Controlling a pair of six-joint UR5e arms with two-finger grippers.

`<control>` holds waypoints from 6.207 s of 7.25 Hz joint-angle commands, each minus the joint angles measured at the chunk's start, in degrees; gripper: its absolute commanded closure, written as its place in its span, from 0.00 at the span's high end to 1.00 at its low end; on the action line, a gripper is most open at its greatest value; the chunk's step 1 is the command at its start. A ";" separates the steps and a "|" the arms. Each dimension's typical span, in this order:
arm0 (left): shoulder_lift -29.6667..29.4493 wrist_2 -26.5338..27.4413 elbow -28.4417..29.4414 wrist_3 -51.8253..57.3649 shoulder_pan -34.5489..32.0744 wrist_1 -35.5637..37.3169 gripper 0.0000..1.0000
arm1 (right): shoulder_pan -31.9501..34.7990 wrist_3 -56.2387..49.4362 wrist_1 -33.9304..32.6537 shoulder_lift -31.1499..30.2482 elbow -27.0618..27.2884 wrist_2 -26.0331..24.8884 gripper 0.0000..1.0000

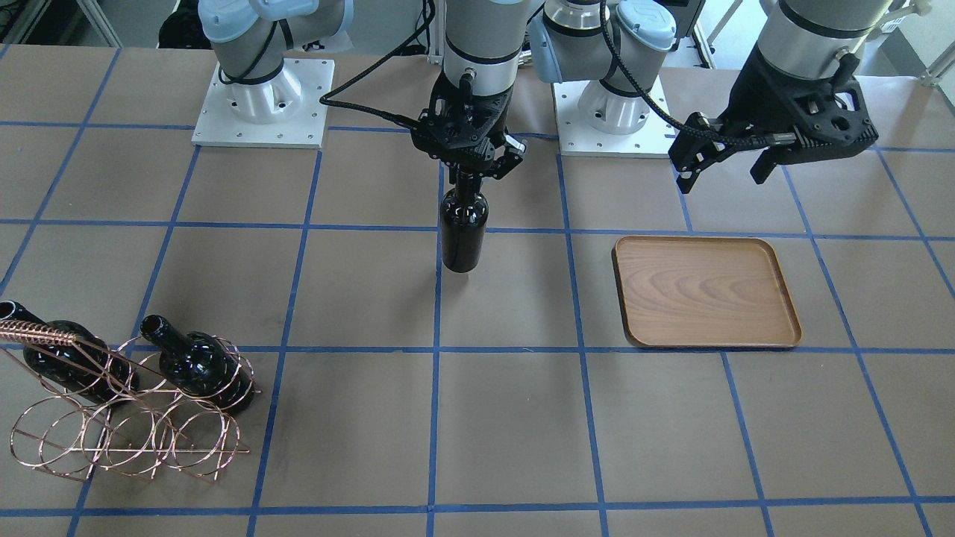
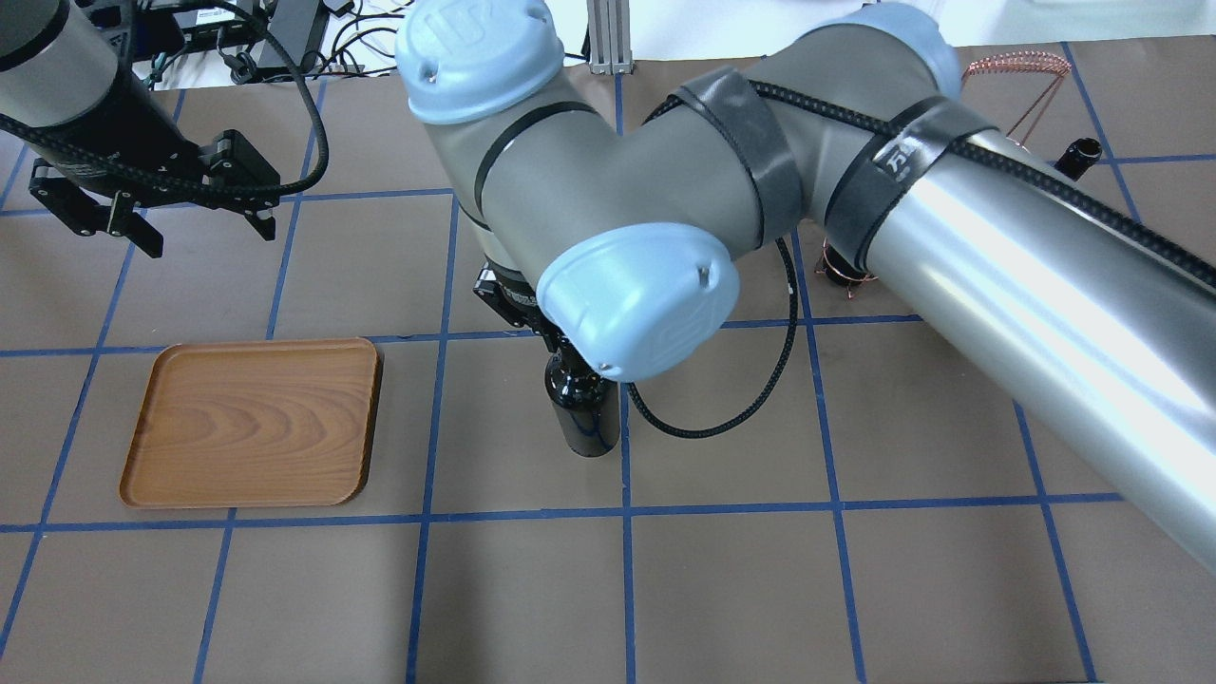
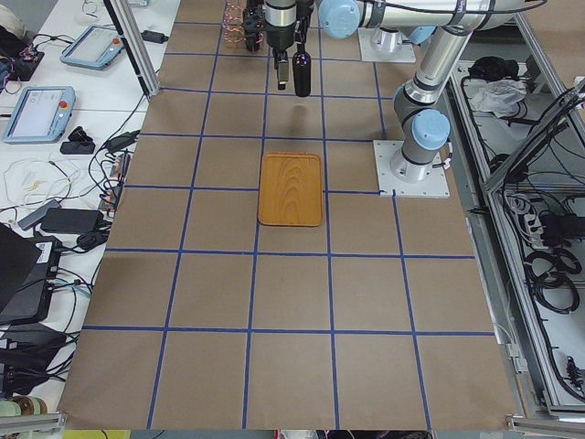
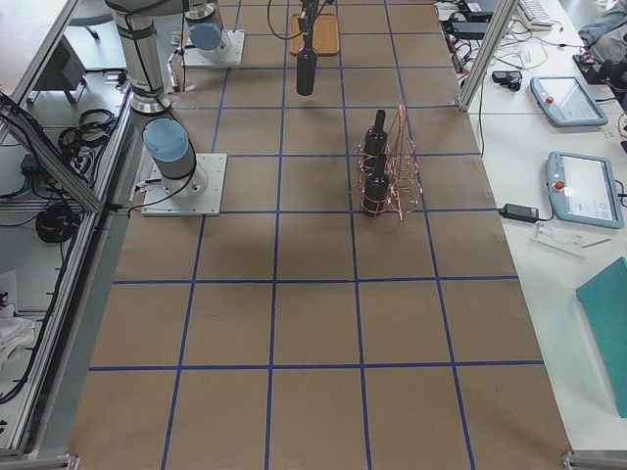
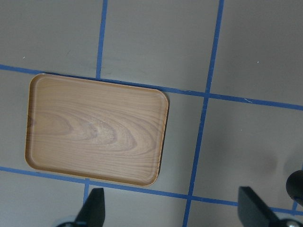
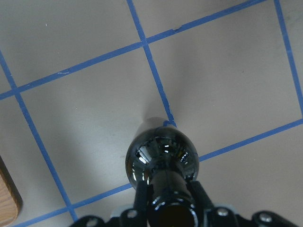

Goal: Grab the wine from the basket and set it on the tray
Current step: 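Carry the bottle toward the table center and stand it upright with the right gripper, then release the bottle and raise the right gripper while the left gripper approaches, then lower the left gripper onto the standing bottle and grasp its neck, then lift the bottle with the left gripper and carry it over the wooden tray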

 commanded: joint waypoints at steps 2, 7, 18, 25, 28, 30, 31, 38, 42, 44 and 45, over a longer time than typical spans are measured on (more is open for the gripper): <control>-0.20 0.14 -0.01 -0.05 0.44 -0.05 1.00 | 2.83 4.78 -4.16 0.15 3.67 0.03 0.00; -0.73 -0.04 0.52 -0.14 0.53 -4.36 1.00 | 3.01 4.26 -4.70 0.24 3.59 -0.58 1.00; -2.05 -2.67 0.08 -6.54 -18.51 -2.87 1.00 | -31.53 -45.67 13.95 -16.72 -0.82 -3.68 1.00; -7.67 -5.93 -7.11 -11.91 -29.44 6.44 0.95 | -28.54 -51.99 2.86 -12.94 -0.64 -1.02 1.00; -9.08 -6.10 -7.65 -12.26 -31.63 6.19 0.91 | -28.54 -55.33 3.03 -12.85 -0.37 -0.32 1.00; -9.08 -6.02 -7.65 -12.00 -31.64 5.49 0.76 | -28.54 -55.33 7.05 -12.85 -0.37 1.42 1.00; -9.00 -6.01 -7.74 -11.91 -31.64 5.40 0.75 | -28.54 -55.51 7.34 -12.85 -0.37 3.35 1.00; -7.70 -6.46 -6.34 -11.56 -30.86 3.57 0.00 | -28.72 -56.65 6.99 -12.76 -0.28 2.67 1.00; -6.19 1.09 2.17 -5.96 -17.01 -1.72 0.00 | -28.72 -56.65 7.08 -12.85 -0.28 2.23 1.00; -5.05 2.33 3.51 5.07 -5.42 -2.07 0.00 | -29.24 -56.48 6.81 -12.76 -0.20 2.14 1.00; -4.69 2.77 3.42 9.49 -0.05 -2.07 0.00 | -29.16 -56.39 7.07 -12.85 0.15 2.14 1.00</control>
